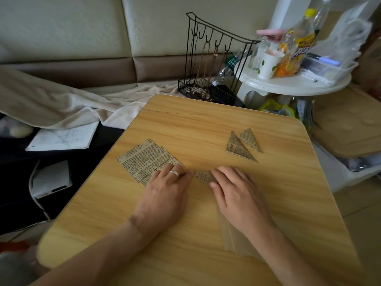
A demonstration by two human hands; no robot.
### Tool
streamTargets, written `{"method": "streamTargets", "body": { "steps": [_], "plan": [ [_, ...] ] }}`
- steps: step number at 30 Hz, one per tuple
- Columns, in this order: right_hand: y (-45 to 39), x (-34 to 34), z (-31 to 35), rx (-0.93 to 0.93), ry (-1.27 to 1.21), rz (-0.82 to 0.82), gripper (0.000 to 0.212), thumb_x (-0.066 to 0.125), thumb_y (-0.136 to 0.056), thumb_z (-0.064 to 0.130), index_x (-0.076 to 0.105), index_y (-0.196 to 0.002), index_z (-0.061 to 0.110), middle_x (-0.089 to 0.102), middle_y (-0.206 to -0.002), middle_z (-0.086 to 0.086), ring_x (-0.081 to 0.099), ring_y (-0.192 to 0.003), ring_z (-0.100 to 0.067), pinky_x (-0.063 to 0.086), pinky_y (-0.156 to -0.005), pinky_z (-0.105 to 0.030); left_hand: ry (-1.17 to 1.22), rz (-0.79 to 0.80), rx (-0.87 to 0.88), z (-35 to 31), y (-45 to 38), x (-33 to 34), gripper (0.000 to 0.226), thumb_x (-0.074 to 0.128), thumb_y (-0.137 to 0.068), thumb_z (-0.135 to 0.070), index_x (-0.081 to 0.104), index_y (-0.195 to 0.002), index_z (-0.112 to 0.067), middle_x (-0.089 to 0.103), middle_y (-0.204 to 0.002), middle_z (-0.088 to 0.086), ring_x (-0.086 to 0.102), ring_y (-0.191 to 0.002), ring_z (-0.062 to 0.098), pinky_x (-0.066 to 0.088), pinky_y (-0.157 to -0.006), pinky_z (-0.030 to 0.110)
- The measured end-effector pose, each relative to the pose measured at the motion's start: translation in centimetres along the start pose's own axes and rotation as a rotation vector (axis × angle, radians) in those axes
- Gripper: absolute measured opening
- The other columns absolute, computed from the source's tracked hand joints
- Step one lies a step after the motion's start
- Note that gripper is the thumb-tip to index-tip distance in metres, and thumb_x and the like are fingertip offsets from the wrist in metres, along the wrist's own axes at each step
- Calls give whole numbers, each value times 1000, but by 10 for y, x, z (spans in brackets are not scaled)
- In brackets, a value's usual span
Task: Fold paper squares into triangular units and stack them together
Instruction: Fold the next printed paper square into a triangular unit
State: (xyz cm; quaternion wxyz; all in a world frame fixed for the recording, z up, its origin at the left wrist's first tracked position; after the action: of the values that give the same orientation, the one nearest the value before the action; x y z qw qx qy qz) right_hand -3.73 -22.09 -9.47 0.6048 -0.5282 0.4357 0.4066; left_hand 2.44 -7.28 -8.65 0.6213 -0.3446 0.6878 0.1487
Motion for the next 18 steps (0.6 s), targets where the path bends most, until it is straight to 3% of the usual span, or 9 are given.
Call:
{"method": "streamTargets", "body": {
  "steps": [7,12,15,18],
  "plan": [
    [7,-7,-40,162,57,8,35,44,-105,33,69,-124,17,66,-120,5,63,-106,-22,48,-85,-42,-9,-22,-3,1,0,1,53,43,-81,-24,69,-127,-12,63,-113,3,61,-104,29,56,-85,43],
    [5,-5,-41,183,87,68,45,32,-106,44,66,-124,19,63,-123,5,61,-111,-20,47,-90,-43,-25,-18,5,-3,1,1,52,44,-83,-25,69,-127,-11,63,-116,4,61,-105,29,56,-85,43],
    [3,-8,-24,75,-23,24,47,34,-107,45,59,-137,18,60,-131,4,59,-116,-19,49,-95,-42,-41,6,16,-6,1,1,52,44,-85,-28,67,-129,-11,63,-119,5,61,-108,28,55,-86,43],
    [9,-2,3,-125,-114,52,40,38,-108,43,62,-134,26,59,-131,6,56,-117,-16,48,-98,-40,-49,28,35,-9,-2,1,53,45,-86,-31,66,-132,-13,63,-121,4,61,-110,27,54,-86,41]
  ]
}}
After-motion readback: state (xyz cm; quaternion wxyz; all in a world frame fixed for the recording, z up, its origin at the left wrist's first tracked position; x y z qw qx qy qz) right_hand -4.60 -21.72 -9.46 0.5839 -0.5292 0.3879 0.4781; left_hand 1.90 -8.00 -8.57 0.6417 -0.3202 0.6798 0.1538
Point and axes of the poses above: each hand's wrist, its own y-axis away from the middle knuckle, its own x-axis out of the palm, z = x × y, the point moved 8 cm from there along -y, towards the middle knuckle
